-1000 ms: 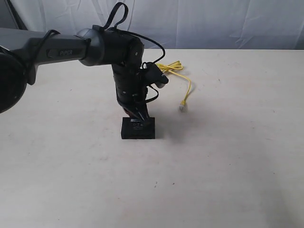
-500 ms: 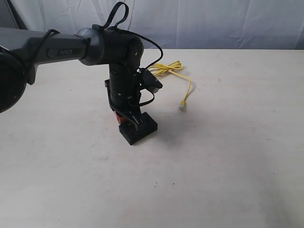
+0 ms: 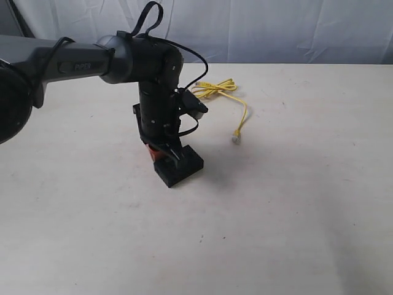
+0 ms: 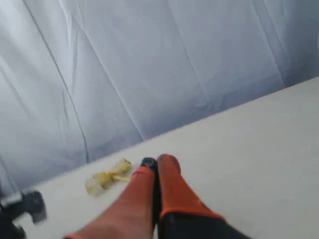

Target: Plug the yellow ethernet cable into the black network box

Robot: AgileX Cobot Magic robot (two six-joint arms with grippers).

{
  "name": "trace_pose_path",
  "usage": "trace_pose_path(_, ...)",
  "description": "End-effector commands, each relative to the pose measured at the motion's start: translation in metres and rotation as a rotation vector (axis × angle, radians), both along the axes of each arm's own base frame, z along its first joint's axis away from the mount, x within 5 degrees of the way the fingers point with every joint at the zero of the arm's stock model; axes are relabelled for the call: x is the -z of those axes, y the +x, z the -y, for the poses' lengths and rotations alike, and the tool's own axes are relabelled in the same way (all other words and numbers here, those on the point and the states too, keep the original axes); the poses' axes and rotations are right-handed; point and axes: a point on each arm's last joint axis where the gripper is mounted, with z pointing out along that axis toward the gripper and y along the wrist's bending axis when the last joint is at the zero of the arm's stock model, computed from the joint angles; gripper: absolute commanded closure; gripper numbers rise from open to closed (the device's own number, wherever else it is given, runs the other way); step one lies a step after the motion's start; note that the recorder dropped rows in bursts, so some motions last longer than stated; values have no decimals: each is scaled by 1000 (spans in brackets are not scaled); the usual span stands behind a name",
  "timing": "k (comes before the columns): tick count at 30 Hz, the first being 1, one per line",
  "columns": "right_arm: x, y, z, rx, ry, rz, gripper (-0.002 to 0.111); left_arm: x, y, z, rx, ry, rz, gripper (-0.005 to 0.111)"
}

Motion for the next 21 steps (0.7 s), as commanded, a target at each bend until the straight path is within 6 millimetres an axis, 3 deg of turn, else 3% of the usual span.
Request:
trace_pose_path(1,-9,-1,5,41,305,99,108,10,3,-25,-87,60,-92,107)
trace_pose_path(6,-10,-1,2,19,248,76,108,-2,19,-55,-158,24,-83,107)
trace_pose_path(13,-52,-5,-5,-52,27,44,108,-29,37,-94,-254,-287,-138,107)
trace_pose_path(21,-87,28,-12,-163,-227,-198,108,-52,59,-134,-337,-700,-120,107)
